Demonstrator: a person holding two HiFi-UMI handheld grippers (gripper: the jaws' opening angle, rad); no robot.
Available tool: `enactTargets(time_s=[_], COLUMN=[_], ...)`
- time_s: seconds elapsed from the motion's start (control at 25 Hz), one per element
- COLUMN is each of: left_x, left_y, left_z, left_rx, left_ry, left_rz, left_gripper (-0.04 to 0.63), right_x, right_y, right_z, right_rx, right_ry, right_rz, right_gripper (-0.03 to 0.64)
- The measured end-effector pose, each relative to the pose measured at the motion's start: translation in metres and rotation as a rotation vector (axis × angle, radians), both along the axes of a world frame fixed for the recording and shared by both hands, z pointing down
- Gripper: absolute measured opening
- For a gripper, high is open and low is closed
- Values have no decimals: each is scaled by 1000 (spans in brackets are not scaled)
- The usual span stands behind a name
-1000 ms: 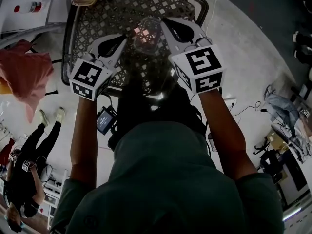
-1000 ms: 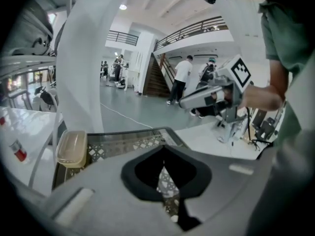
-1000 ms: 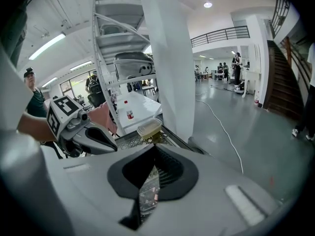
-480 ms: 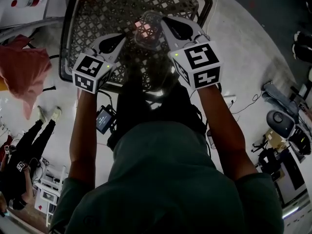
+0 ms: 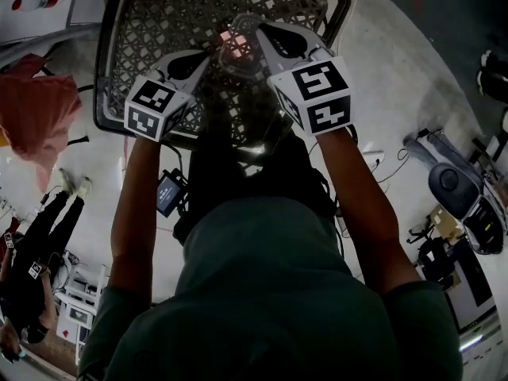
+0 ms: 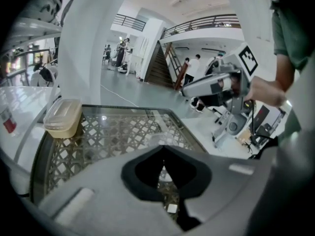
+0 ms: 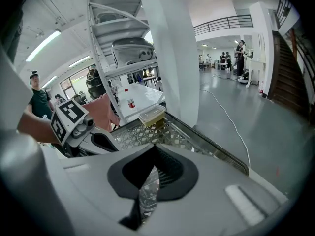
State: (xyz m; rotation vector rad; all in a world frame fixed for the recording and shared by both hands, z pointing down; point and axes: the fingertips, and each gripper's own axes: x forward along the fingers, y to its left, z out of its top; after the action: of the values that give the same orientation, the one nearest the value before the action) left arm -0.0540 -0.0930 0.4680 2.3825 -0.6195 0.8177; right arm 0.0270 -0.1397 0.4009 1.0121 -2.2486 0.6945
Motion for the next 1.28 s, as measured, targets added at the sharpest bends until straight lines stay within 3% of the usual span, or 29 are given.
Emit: enactTargets(time_s=[0.8,1.0,1.28], left_x=[29,35,41], left_y=[25,37,40], left_z=[46,64,76], left_rx=[-142,-183,-202], left_ry=[14,14,24], left_rz=[46,64,75], left_gripper=[2,2,2], right_x=[5,-9,-26], right_y=[9,28,36], right_z=[59,86,100], right_rx=[-146,-236,-272], right_ry=[-3,-23,-41], right_rz=[-3,-31,-61], right_gripper=[8,8,8])
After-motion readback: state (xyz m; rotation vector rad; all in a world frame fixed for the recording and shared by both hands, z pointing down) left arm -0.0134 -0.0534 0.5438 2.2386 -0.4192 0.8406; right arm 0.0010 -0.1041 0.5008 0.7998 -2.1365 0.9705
